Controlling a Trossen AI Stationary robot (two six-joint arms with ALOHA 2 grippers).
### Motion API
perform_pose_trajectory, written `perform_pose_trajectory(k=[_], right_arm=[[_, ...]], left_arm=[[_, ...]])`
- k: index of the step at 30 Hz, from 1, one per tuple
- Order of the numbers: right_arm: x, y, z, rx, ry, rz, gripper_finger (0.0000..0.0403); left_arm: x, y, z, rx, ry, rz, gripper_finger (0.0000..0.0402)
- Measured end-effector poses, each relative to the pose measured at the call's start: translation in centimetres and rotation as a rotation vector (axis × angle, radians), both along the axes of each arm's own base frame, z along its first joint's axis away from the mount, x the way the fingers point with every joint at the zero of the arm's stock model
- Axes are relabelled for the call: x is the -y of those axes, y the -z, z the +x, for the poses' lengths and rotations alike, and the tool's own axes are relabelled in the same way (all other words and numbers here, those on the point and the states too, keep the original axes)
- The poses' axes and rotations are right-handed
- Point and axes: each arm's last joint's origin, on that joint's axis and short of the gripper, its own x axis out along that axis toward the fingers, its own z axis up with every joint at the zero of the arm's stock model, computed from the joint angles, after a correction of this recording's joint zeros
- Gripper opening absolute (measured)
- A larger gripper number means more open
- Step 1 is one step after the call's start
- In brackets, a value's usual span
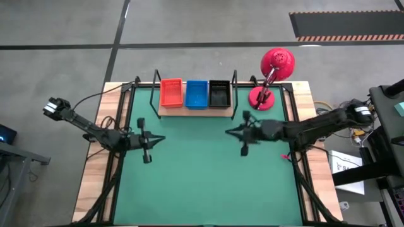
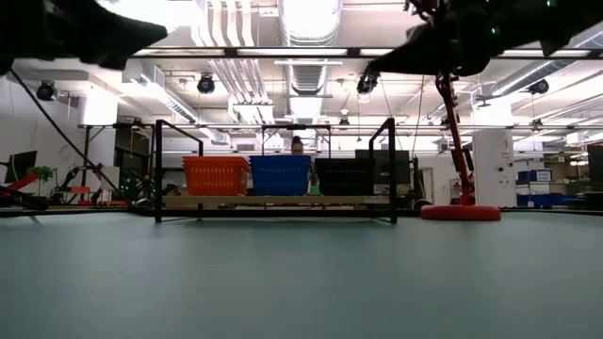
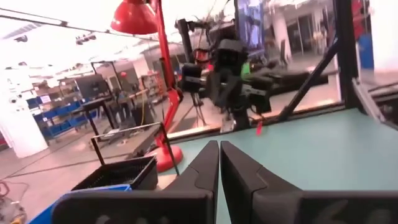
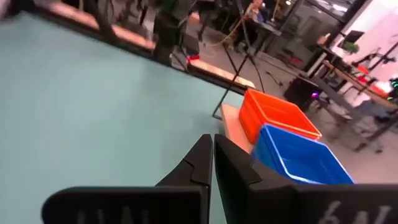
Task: Stack baskets on shelf by color
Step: Return to Home Position
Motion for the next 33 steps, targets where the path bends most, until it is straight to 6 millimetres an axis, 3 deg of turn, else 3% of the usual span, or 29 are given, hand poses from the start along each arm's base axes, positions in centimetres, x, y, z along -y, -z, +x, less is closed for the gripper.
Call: perform_pose_trajectory(k=[5,11,20,23,25,30,33], right_arm=[[2.3,-0.4,-2.9,0.060,-0.011,0.082,0.0009],[3.1,0.3,-5.2,0.066,0.023,0.045,0.0008],[4.2,0.2,-7.5,0.137,0.044,0.021,0.0008],[4.2,0.8,-7.9,0.143,0.021,0.022,0.0008],[4.3,1.3,-8.1,0.135,0.026,0.017,0.0008],[4.9,1.7,-8.5,0.132,0.066,0.010,0.0008],[5.1,1.9,-8.9,0.142,0.055,0.011,0.0008]], left_arm=[[-0.7,2.0,-1.3,0.049,0.003,-0.053,0.0000],[-0.8,2.6,-1.5,0.016,0.013,-0.119,0.0000],[-1.7,0.7,-2.3,0.020,-0.186,-0.002,0.0000],[-1.9,0.7,-2.5,-0.016,-0.059,-0.060,0.0000],[-1.9,1.8,-2.6,-0.104,0.068,-0.127,0.0000],[-3.0,3.5,-2.9,-0.253,0.075,-0.242,0.0000],[-3.2,3.5,-3.0,-0.276,0.196,-0.256,0.0000]])
